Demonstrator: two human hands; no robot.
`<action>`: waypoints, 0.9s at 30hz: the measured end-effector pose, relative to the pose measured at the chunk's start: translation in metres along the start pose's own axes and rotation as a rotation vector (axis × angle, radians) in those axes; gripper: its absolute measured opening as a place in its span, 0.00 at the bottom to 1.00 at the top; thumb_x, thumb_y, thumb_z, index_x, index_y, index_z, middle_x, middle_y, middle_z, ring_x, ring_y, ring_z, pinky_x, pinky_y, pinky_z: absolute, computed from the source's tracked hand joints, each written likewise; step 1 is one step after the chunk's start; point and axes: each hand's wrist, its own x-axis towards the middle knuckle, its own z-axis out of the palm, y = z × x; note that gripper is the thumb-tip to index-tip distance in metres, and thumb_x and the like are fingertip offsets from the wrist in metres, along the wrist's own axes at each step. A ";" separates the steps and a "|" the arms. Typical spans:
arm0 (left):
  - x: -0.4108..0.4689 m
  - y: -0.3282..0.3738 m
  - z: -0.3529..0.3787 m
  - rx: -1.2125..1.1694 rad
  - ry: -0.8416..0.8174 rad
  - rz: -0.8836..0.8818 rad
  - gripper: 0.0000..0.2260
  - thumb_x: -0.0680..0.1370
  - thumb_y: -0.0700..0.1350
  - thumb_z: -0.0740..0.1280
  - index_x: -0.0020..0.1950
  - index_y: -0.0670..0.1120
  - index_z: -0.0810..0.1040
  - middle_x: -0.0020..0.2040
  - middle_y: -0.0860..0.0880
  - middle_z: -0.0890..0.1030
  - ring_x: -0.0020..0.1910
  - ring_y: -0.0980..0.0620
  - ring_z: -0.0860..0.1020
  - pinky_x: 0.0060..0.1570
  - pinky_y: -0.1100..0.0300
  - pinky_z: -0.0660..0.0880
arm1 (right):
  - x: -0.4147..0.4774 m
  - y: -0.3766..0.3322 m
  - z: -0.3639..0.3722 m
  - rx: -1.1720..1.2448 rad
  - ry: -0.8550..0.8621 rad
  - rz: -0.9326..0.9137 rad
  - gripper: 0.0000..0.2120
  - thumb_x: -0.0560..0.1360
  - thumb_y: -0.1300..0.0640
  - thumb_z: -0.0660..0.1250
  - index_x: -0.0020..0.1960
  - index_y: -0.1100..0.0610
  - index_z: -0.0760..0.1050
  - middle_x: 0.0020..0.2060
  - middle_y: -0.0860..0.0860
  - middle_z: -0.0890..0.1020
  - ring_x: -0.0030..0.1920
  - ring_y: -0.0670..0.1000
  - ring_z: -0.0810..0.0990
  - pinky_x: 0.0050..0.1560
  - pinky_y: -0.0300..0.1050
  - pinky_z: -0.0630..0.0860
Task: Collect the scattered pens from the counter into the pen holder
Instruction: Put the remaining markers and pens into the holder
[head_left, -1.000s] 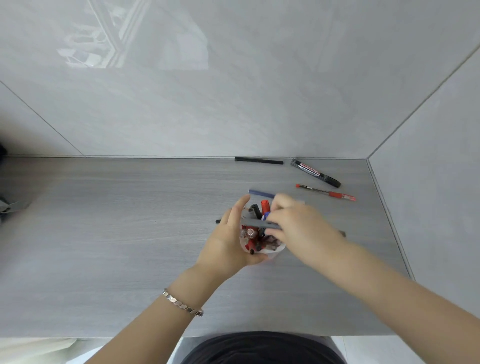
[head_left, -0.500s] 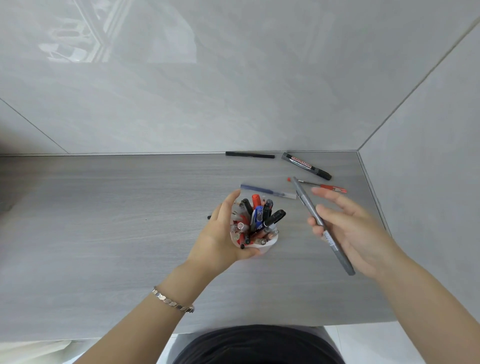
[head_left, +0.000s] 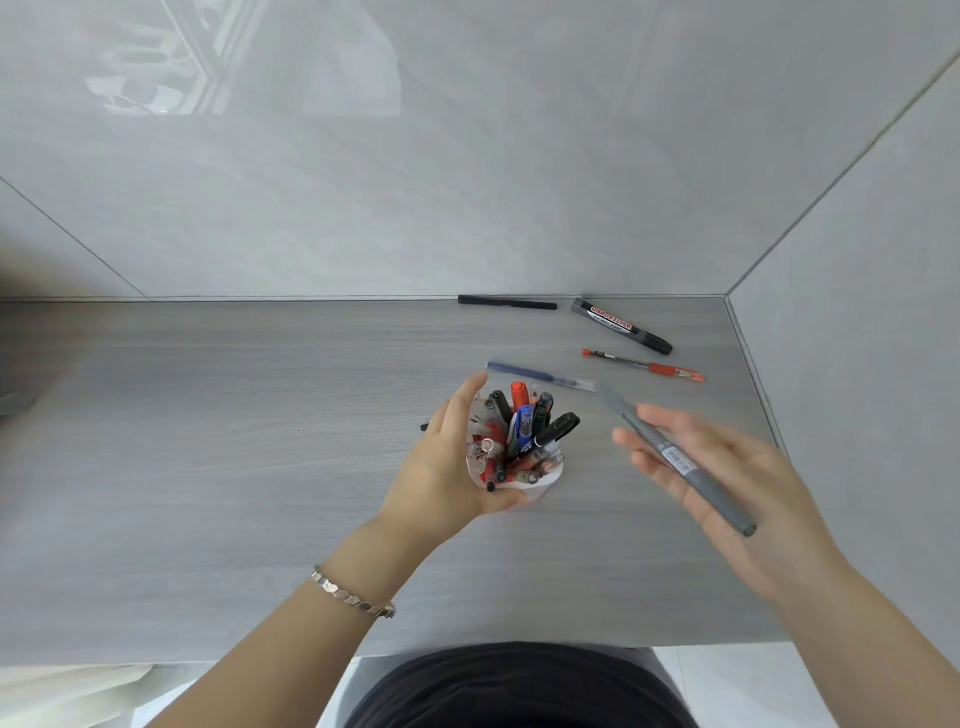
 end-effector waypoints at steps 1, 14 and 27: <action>0.000 0.000 0.000 0.003 0.001 0.002 0.50 0.60 0.46 0.80 0.72 0.54 0.52 0.68 0.50 0.68 0.62 0.52 0.73 0.54 0.68 0.67 | 0.001 0.002 0.003 -0.035 0.045 -0.046 0.28 0.47 0.39 0.79 0.40 0.56 0.84 0.41 0.54 0.86 0.44 0.50 0.85 0.42 0.33 0.79; -0.001 -0.003 0.002 -0.005 0.012 0.022 0.49 0.61 0.47 0.79 0.73 0.55 0.51 0.69 0.53 0.66 0.63 0.58 0.69 0.54 0.71 0.64 | 0.027 0.069 0.051 -0.091 0.121 -0.486 0.38 0.72 0.76 0.60 0.62 0.34 0.60 0.48 0.47 0.77 0.47 0.40 0.81 0.51 0.33 0.76; 0.003 -0.014 0.008 -0.011 0.055 0.012 0.50 0.58 0.49 0.80 0.63 0.70 0.46 0.68 0.52 0.70 0.60 0.70 0.63 0.49 0.87 0.59 | 0.033 0.087 0.037 -0.943 0.208 -0.680 0.38 0.63 0.65 0.76 0.65 0.53 0.59 0.46 0.50 0.79 0.49 0.47 0.74 0.56 0.33 0.64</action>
